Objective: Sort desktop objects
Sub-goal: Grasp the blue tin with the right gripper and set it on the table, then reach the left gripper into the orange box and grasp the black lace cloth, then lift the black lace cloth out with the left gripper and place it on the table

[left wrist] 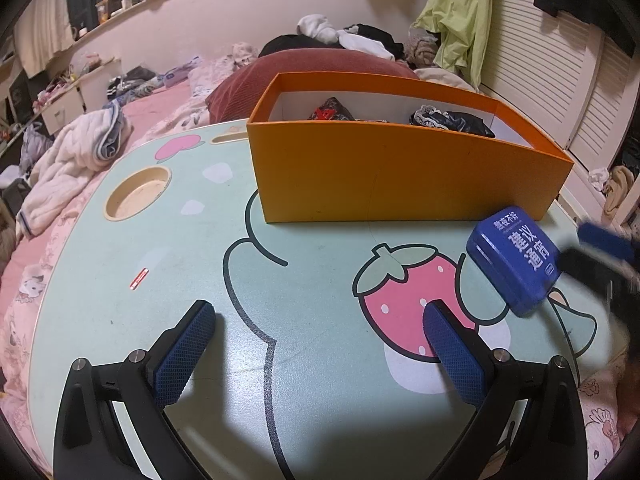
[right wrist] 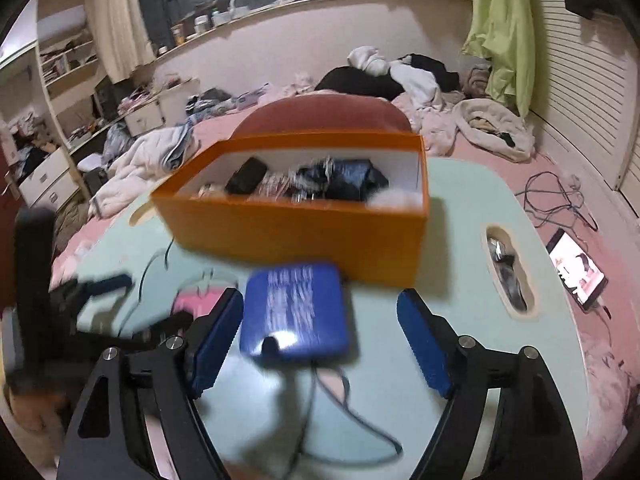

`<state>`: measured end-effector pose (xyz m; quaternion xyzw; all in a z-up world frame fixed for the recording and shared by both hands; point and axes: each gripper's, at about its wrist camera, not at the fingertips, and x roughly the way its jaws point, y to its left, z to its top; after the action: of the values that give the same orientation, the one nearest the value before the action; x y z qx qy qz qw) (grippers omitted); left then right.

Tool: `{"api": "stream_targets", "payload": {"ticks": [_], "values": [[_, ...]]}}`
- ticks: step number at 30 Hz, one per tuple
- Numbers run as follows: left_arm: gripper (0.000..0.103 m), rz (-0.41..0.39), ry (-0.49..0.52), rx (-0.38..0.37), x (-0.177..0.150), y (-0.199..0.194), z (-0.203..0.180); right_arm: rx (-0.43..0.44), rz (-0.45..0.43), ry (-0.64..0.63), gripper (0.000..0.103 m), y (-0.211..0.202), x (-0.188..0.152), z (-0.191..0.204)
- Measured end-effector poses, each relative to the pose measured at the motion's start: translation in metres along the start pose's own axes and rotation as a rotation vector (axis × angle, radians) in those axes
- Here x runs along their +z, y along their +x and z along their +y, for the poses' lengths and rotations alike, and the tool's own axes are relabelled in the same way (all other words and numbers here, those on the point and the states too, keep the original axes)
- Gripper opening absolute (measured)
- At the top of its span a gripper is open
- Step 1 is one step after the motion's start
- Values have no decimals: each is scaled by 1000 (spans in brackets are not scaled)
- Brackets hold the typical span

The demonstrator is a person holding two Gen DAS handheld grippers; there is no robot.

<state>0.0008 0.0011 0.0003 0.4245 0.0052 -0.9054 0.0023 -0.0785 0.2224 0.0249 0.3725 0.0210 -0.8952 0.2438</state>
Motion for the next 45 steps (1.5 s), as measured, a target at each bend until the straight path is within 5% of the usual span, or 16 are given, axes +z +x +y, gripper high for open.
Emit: {"api": "stream_targets", "payload": {"ticks": [5, 10, 18, 22, 25, 29, 34, 39, 42, 45], "values": [[103, 0, 0, 0, 0, 0, -1, -12, 56, -70, 80, 1, -25, 2], [103, 5, -1, -8, 4, 0, 2, -58, 105, -132, 94, 14, -28, 10], [97, -115, -5, -207, 38, -41, -2, -51, 100, -125, 94, 11, -32, 7], [84, -51, 19, -369, 98, -36, -23, -51, 101, -125, 94, 11, -32, 7], [79, 41, 53, -349, 141, -7, -47, -51, 100, -125, 94, 11, -32, 7], [58, 198, 39, -344, 171, 48, -72, -50, 99, -124, 94, 10, -33, 8], [58, 289, 81, -273, 176, 90, -94, -47, 97, -122, 94, 10, -33, 9], [55, 258, 140, -217, 178, 100, -107, -47, 97, -121, 94, 10, -33, 10], [29, 219, 210, -215, 173, 96, -106, -47, 97, -120, 94, 10, -33, 10], [16, 191, 178, -252, 172, 89, -90, -48, 97, -120, 94, 10, -33, 10]]}}
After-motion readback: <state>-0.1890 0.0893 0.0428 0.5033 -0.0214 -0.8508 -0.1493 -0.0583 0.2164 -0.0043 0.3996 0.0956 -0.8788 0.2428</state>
